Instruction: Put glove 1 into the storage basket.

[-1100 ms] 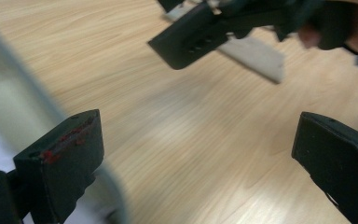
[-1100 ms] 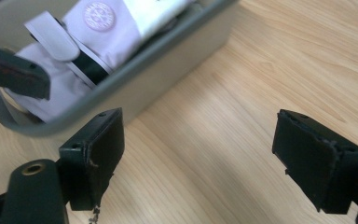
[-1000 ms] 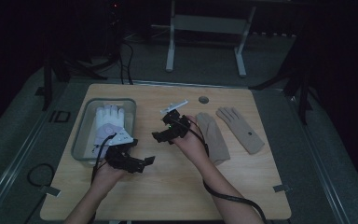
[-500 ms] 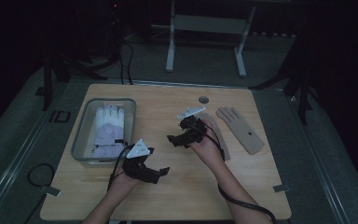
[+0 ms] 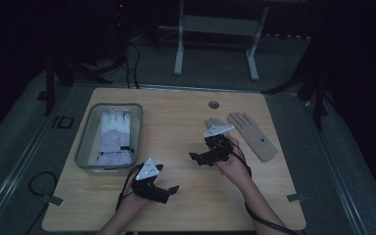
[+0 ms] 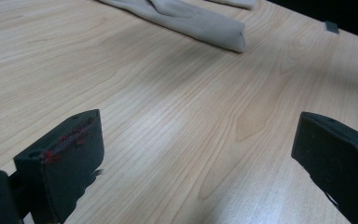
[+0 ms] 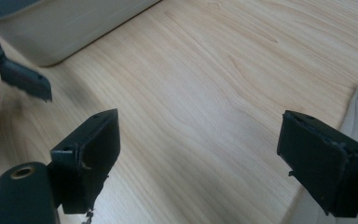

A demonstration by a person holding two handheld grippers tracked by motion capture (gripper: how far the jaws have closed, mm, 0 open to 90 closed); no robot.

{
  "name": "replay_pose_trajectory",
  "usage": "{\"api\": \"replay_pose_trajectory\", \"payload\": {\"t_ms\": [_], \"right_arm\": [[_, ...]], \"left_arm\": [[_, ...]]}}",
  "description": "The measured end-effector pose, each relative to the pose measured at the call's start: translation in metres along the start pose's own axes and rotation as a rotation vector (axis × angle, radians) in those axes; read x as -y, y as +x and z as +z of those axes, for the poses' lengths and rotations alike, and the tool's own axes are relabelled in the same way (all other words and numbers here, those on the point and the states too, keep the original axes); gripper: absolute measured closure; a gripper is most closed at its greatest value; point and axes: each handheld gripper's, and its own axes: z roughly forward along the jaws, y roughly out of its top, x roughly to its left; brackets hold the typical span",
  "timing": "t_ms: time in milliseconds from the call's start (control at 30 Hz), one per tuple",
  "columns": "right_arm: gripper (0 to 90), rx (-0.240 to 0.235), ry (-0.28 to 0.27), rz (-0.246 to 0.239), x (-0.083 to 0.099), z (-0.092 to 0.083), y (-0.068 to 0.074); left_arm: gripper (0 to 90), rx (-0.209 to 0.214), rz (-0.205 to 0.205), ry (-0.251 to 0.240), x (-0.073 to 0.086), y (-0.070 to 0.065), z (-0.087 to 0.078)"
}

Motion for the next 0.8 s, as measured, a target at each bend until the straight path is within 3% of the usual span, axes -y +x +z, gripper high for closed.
{"api": "replay_pose_trajectory", "payload": {"t_ms": [233, 367, 533, 700, 800], "right_arm": [[13.5, 0.032, -0.017, -0.007, 0.022, -0.008, -0.004], [13.7, 0.05, -0.065, -0.027, 0.041, -0.015, -0.01], [15.7, 0.061, -0.126, 0.002, 0.065, -0.024, -0.019], [15.2, 0.082, -0.101, -0.001, 0.075, -0.022, -0.023], [14.0, 0.107, -0.113, 0.033, 0.079, -0.024, -0.028]], "left_arm": [[2.4, -0.01, 0.003, -0.027, 0.003, 0.001, 0.0], [2.5, -0.015, 0.02, -0.023, 0.007, 0.001, 0.001], [2.4, -0.013, 0.043, -0.015, 0.009, -0.001, 0.003], [2.4, -0.014, 0.05, -0.008, 0.011, -0.003, 0.004], [2.4, -0.01, 0.068, 0.008, 0.012, -0.006, 0.005]]}}
